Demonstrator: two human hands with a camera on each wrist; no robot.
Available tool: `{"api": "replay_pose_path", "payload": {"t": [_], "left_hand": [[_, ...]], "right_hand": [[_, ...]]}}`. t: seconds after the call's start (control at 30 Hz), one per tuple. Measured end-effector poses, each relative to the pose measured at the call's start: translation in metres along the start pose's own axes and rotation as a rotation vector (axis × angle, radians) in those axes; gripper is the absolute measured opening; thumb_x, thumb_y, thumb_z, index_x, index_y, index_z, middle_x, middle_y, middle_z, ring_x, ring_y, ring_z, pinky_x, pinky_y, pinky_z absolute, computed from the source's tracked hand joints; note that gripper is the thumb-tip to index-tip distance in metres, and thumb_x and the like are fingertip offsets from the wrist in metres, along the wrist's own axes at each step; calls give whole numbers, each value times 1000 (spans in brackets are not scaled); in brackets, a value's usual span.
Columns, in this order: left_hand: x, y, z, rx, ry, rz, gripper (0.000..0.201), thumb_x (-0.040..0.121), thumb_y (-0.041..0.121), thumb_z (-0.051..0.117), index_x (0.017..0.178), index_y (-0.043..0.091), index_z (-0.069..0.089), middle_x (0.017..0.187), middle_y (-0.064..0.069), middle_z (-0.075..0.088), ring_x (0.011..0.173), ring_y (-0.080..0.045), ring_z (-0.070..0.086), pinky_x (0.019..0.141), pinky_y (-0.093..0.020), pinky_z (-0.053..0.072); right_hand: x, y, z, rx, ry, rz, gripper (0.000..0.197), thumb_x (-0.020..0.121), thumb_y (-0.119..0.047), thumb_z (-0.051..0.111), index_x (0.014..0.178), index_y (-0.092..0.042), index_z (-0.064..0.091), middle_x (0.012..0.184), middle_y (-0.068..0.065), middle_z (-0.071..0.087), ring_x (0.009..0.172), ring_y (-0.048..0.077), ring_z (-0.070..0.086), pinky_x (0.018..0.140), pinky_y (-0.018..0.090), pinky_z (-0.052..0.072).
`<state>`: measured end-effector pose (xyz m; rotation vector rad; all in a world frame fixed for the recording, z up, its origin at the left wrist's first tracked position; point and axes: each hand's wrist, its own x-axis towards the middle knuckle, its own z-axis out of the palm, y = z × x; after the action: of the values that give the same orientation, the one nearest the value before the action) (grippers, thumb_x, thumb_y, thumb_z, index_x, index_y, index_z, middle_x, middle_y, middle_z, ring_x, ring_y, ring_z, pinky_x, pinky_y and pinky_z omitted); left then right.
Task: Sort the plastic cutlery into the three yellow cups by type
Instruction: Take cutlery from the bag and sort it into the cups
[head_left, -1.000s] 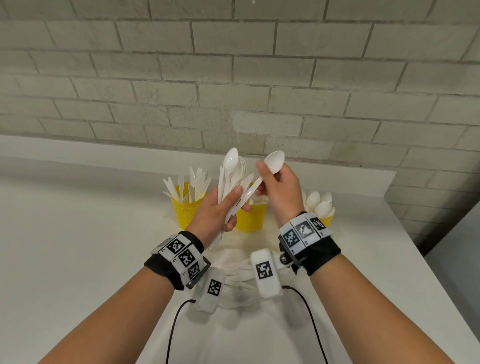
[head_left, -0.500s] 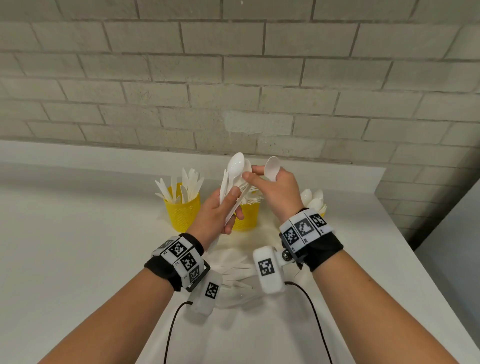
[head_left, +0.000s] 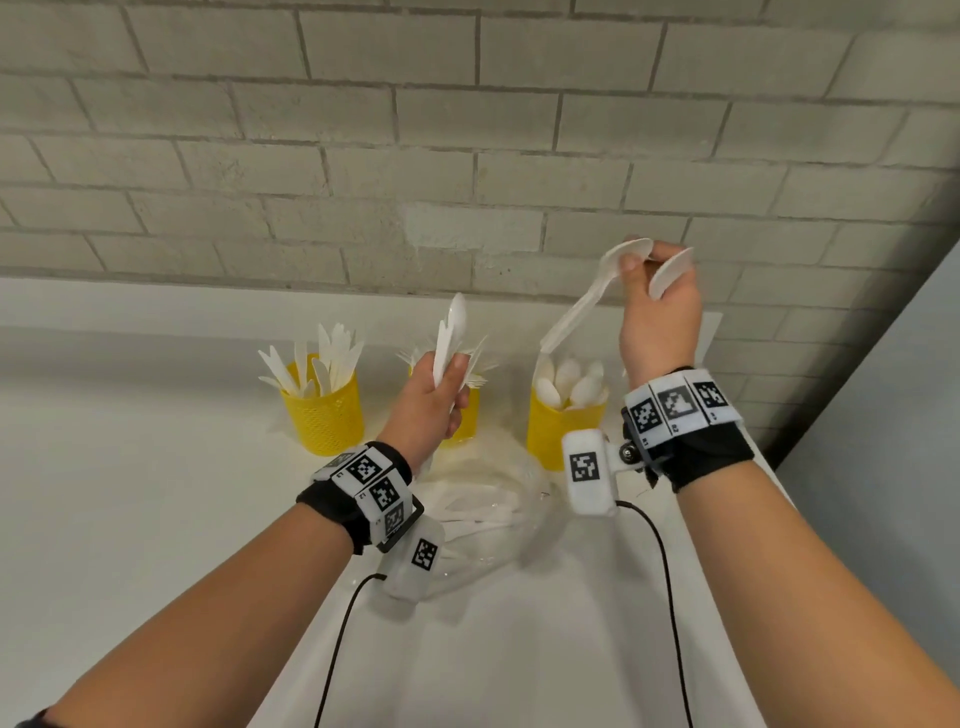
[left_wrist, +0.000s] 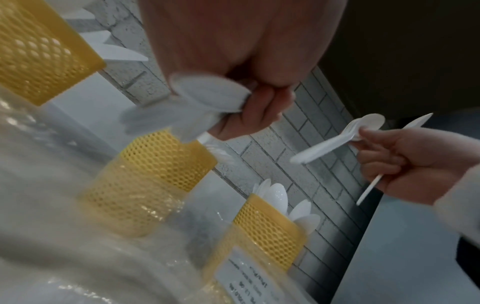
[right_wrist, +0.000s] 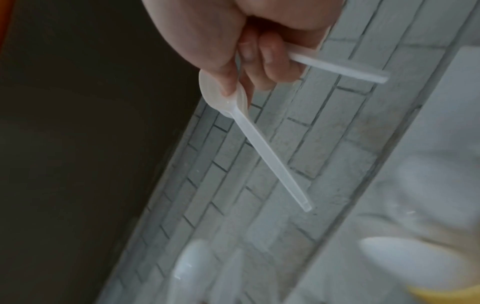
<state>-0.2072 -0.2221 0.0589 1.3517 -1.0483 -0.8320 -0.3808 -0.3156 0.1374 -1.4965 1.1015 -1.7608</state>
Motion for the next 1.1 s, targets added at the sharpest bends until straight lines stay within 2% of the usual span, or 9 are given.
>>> {"api": "replay_pose_path", "payload": {"t": [0.07, 0.3, 0.43, 0.53, 0.63, 0.77, 0.9, 1.0, 1.1], "left_hand": [[4, 1, 4, -10, 1, 9, 19, 100, 35, 40, 100, 17, 44, 66, 0, 45, 45, -10, 34, 40, -19, 30], [7, 2, 17, -49, -43, 23, 7, 101, 31, 40, 99, 25, 44, 70, 1, 48, 46, -9, 37, 45, -22, 31], [6, -1, 21, -58, -66, 16, 8, 102, 25, 39, 104, 28, 46, 74, 1, 48, 51, -11, 39, 47, -22, 35], [6, -4, 23, -38, -69, 19, 9, 101, 25, 39, 108, 27, 45, 75, 0, 48, 47, -10, 41, 44, -21, 37], [5, -5, 25, -43, -77, 16, 10, 101, 25, 40, 109, 28, 45, 74, 1, 47, 45, -7, 38, 43, -20, 33], [5, -5, 27, -57, -96, 25, 14, 101, 22, 41, 115, 23, 43, 74, 2, 47, 44, -5, 35, 43, -19, 31], [2, -4, 28, -79, -92, 30, 9, 100, 18, 42, 98, 26, 40, 75, 0, 50, 41, -5, 35, 41, -19, 30], [1, -4, 28, -72, -88, 47, 13, 100, 17, 42, 93, 26, 38, 75, 0, 52, 41, -5, 35, 40, -19, 30], [1, -5, 29, -7, -98, 77, 13, 100, 17, 43, 94, 28, 38, 77, 3, 51, 47, -6, 37, 44, -18, 32]], "right_hand": [[-3, 16, -5, -171, -50, 22, 15, 94, -23, 52, 102, -12, 58, 92, -4, 60, 85, 12, 54, 62, 10, 37], [-22, 61, -9, -666, -466, 213, 32, 87, -22, 53, 115, -10, 62, 116, 16, 58, 98, 35, 60, 79, 27, 41], [-16, 41, -10, -331, -328, 262, 44, 92, -36, 53, 128, -11, 46, 117, 5, 35, 97, 21, 47, 88, 23, 33], [-8, 32, -7, -153, -201, 153, 31, 102, -34, 31, 105, -14, 55, 112, 4, 39, 105, 21, 43, 96, 26, 31], [-7, 32, -5, -235, -190, 30, 35, 103, -29, 27, 96, -16, 59, 107, 3, 40, 105, 15, 36, 92, 18, 23], [-10, 47, -2, -202, -288, 50, 28, 103, -25, 32, 106, -14, 57, 110, 3, 56, 103, 13, 49, 81, 17, 32], [-12, 71, -2, -423, -442, 166, 27, 96, -20, 46, 121, -14, 55, 125, 12, 54, 115, 27, 52, 89, 24, 36], [-17, 64, -2, -665, -435, 142, 42, 87, -40, 58, 126, -24, 53, 125, 7, 48, 121, 27, 41, 102, 34, 31], [-26, 38, 5, -477, -394, 15, 35, 87, -48, 56, 117, -31, 60, 115, 1, 51, 115, 20, 40, 105, 38, 33]]}}
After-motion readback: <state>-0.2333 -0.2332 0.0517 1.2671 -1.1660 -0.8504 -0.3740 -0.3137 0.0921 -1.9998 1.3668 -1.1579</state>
